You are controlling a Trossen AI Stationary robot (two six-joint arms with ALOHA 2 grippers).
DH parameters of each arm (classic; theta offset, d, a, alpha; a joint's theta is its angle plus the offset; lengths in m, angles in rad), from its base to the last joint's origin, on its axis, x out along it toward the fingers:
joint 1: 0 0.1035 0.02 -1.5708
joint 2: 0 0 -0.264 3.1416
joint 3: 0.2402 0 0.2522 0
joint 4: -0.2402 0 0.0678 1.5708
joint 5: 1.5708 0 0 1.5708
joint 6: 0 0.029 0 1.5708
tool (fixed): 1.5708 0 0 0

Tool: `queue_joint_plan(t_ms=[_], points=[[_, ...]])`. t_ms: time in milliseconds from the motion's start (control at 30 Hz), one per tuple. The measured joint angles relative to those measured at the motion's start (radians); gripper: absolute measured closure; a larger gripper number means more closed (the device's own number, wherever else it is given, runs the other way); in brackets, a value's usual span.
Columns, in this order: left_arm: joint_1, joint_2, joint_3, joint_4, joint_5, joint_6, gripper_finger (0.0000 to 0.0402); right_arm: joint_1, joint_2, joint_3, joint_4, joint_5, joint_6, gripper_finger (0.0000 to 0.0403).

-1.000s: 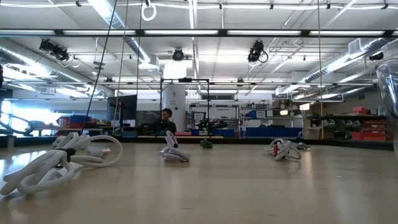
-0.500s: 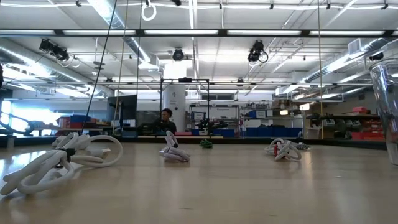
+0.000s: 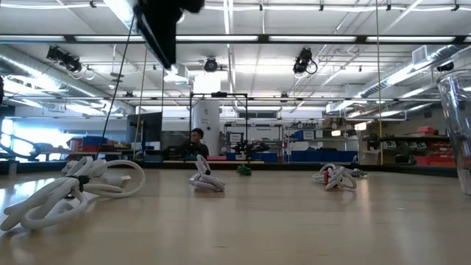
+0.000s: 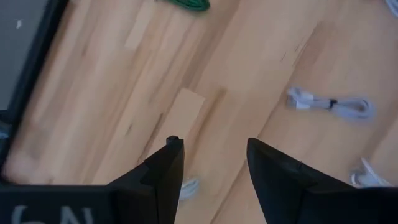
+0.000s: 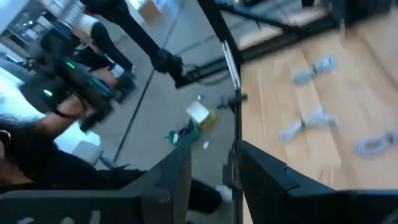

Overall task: Pick and place USB-C Cables
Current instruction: Put the green charger cable into the transparent bin

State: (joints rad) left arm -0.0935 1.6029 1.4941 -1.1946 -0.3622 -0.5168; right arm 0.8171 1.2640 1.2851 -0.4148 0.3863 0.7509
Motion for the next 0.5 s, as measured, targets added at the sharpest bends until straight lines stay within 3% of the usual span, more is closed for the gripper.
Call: queue_joint_plan(t_ms=[200, 300, 400, 500], points=[[0.127, 0.002, -0.172, 0.440, 0.002, -0.044, 0.0221, -0.015, 0.000, 0.006, 0.002, 0.017, -0.046, 0.0268], [0.213, 0.002, -0.218, 0.646, 0.098, -0.050, 0.0221, -0.026, 0.000, 0.006, 0.000, 0.016, -0.046, 0.0268], [0.290, 0.002, -0.234, 0.727, 0.199, -0.079, 0.0221, -0.030, 0.000, 0.006, -0.001, 0.014, -0.047, 0.0268], [0.337, 0.001, -0.242, 0.751, 0.207, -0.101, 0.0221, -0.030, 0.000, 0.006, -0.002, 0.014, -0.063, 0.0268]])
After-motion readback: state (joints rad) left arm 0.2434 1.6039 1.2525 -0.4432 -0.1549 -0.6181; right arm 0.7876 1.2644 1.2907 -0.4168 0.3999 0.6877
